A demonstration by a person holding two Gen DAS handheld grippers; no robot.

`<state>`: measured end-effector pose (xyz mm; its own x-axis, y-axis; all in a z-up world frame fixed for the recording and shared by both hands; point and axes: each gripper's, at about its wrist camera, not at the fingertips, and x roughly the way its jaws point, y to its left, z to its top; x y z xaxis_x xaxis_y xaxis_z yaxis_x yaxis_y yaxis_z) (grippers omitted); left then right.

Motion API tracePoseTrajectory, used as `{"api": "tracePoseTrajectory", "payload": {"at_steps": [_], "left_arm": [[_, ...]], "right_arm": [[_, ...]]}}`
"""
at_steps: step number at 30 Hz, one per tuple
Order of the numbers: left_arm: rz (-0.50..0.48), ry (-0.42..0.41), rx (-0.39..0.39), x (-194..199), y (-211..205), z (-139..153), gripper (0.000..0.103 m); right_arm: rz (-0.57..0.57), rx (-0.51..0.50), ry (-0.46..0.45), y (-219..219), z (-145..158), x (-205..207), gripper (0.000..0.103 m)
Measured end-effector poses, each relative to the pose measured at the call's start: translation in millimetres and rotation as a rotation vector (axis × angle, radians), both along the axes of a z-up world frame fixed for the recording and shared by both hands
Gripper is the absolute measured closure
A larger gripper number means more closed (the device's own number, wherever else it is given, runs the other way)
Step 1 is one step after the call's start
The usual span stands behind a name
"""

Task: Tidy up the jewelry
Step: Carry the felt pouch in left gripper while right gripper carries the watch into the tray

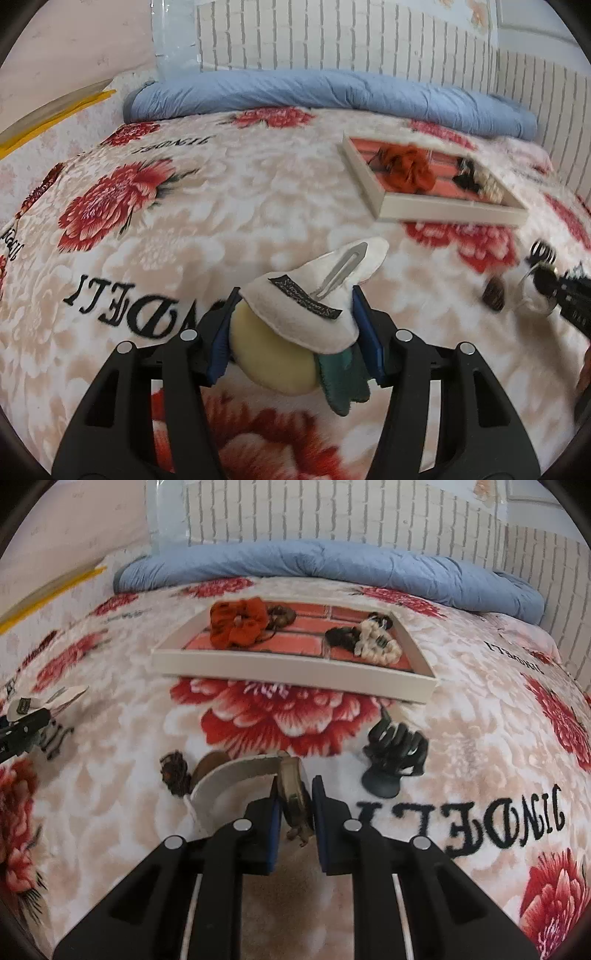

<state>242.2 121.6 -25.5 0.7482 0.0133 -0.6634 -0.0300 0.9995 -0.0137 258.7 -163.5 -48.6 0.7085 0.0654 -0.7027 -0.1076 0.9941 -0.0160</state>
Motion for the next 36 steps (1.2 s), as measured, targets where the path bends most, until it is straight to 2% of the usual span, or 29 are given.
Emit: {"api": "tracePoseTrajectory", "payload": {"at_steps": [3, 7, 9, 13, 17, 20, 25, 29, 31, 36], "left_arm": [[-0.016, -0.036, -0.028, 5.5, -11.5, 20.4, 0.047], [-0.047, -0.101, 0.017, 22.4, -41.9, 52.5, 0.047], [-0.059, -0.128, 0.011, 36.9, -57.2, 66.6, 0.046], [-0.079, -0.141, -0.006, 72.3, -83.9, 77.1, 0.046], [-0.082, -0.138, -0.009, 116.9, -107.8, 71.0, 0.046], [-0.081, -0.111, -0.036, 154.7, -118.4, 57.4, 0.046], [-0.075, -0.090, -0.039, 206.2, -135.1, 31.3, 0.046], [-0.085, -0.084, -0.011, 224.3, -140.1, 14.9, 0.046], [-0.094, -0.061, -0.022, 233.2, -138.7, 6.0, 0.046], [-0.108, -0.058, 0.008, 238.8, -138.6, 1.2, 0.045]], "right_arm": [[0.004, 0.033, -0.019, -5.3, 17.2, 4.8, 0.089], [0.005, 0.040, -0.067, -14.6, 50.7, 18.8, 0.089], [0.004, 0.039, -0.088, -21.0, 66.1, 30.3, 0.089], [-0.018, 0.025, -0.113, -37.5, 84.3, 62.5, 0.089], [-0.051, 0.020, -0.120, -55.8, 88.4, 105.3, 0.089], [-0.062, 0.013, -0.109, -68.6, 80.8, 139.1, 0.089], [-0.074, 0.000, -0.088, -85.9, 60.4, 184.9, 0.089], [-0.065, 0.029, -0.073, -92.5, 45.1, 211.6, 0.089], [-0.056, 0.031, -0.076, -92.3, 40.6, 221.5, 0.089], [-0.040, 0.019, -0.064, -92.9, 31.8, 236.6, 0.089]]}}
